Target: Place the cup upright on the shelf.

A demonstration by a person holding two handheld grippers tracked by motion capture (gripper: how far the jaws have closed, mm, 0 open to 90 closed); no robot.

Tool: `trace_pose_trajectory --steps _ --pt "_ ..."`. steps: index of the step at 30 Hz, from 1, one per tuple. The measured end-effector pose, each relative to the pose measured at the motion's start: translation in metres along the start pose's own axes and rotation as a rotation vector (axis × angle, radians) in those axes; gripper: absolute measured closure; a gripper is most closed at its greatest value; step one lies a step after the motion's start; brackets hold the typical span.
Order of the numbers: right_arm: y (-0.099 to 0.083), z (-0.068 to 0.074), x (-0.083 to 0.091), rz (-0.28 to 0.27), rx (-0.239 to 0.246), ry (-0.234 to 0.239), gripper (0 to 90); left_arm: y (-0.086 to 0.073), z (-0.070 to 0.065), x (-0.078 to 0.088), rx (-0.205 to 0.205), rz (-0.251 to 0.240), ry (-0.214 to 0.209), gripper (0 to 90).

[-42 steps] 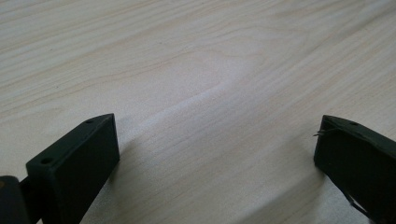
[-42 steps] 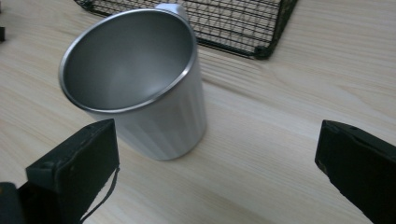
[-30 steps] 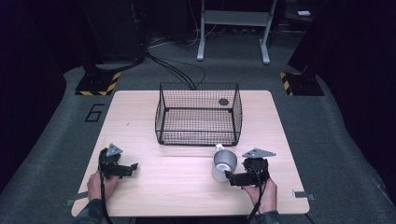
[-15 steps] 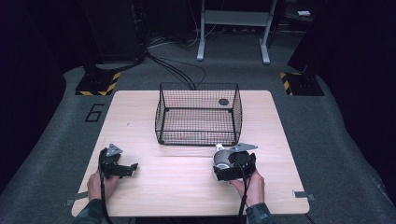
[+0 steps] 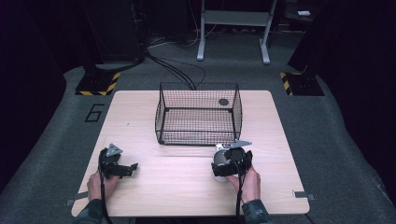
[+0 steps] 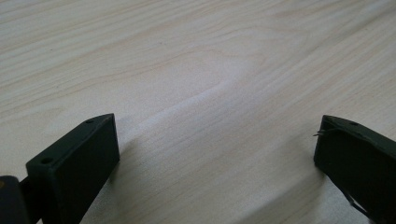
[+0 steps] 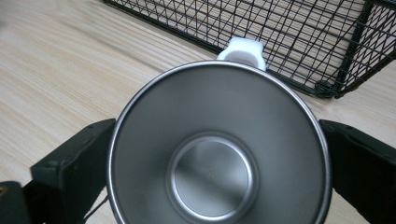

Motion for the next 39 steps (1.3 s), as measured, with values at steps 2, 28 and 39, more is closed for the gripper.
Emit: trace_pose_trajectory --steps 2,28,39 --pt "0.000 0.000 -0.002 0.003 0.002 -0.003 1.9 0.000 0.000 0.000 0.000 -0.003 0.003 0.0" --pt "-0.005 -0.001 -0.007 0.012 0.022 -0.005 5.4 -0.001 0.004 0.001 0.003 0.014 0.018 0.1" --pt "-0.002 -0.001 0.001 0.014 0.040 0.003 5.5 -0.001 0.004 0.001 0.003 0.018 0.013 0.0"
Point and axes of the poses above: each handheld gripper's, and its own axes: x roughly backward along the jaws, y roughly out of its top, z roughly to its left, the point moved 10 cm from there along -x, roughly forward along the jaws, and after that the axes turned 3 degrees about z, right-handed, at the moved point
